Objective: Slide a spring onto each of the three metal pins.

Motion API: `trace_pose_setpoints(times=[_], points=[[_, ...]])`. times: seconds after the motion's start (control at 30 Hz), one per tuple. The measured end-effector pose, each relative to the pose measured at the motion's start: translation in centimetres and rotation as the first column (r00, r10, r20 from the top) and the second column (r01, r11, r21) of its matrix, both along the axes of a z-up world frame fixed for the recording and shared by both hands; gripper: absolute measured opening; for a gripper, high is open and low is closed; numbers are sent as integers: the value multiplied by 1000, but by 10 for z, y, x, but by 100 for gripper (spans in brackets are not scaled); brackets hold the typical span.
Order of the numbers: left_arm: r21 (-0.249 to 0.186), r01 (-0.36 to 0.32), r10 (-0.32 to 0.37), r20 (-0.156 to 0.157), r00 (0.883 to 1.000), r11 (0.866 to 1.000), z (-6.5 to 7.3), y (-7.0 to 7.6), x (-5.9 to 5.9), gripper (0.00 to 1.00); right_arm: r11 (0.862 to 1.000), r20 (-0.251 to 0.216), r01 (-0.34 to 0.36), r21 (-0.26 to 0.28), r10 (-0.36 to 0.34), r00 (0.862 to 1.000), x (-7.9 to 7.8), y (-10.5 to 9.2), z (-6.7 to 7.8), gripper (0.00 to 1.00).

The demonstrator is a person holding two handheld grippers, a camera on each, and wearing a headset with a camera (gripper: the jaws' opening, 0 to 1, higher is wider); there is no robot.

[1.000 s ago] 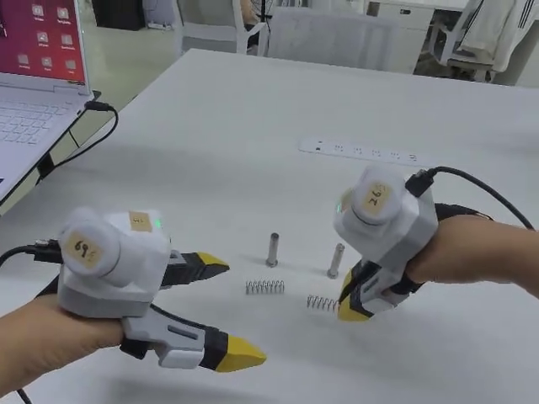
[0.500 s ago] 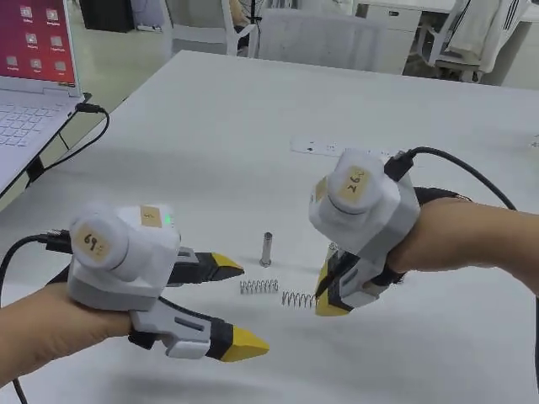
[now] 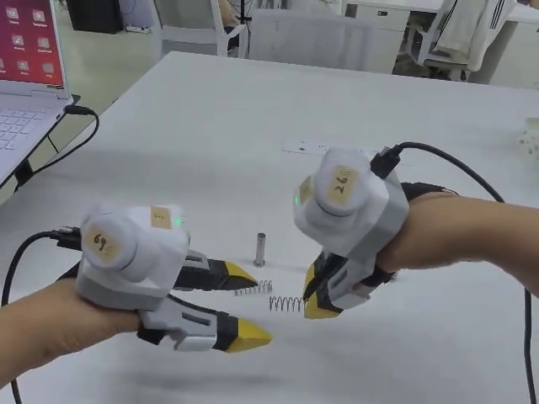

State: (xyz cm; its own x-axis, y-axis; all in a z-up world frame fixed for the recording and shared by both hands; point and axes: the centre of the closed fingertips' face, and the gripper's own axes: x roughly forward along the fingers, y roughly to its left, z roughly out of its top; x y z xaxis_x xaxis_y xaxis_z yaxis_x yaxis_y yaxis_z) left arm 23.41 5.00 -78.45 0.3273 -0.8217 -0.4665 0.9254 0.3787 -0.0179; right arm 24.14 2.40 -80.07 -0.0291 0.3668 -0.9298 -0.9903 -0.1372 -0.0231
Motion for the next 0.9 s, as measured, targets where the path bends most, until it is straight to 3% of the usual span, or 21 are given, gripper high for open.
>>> trace_pose_setpoints(times=[0.7, 0.9], points=[[4, 47, -47, 40, 998, 999, 3, -8, -2, 6, 998, 7, -60, 7, 60, 998, -8, 7, 3, 8], [13, 57, -57, 35, 998, 998, 2, -9, -3, 4, 996, 12, -86, 1, 86, 996, -10, 5, 2, 8]])
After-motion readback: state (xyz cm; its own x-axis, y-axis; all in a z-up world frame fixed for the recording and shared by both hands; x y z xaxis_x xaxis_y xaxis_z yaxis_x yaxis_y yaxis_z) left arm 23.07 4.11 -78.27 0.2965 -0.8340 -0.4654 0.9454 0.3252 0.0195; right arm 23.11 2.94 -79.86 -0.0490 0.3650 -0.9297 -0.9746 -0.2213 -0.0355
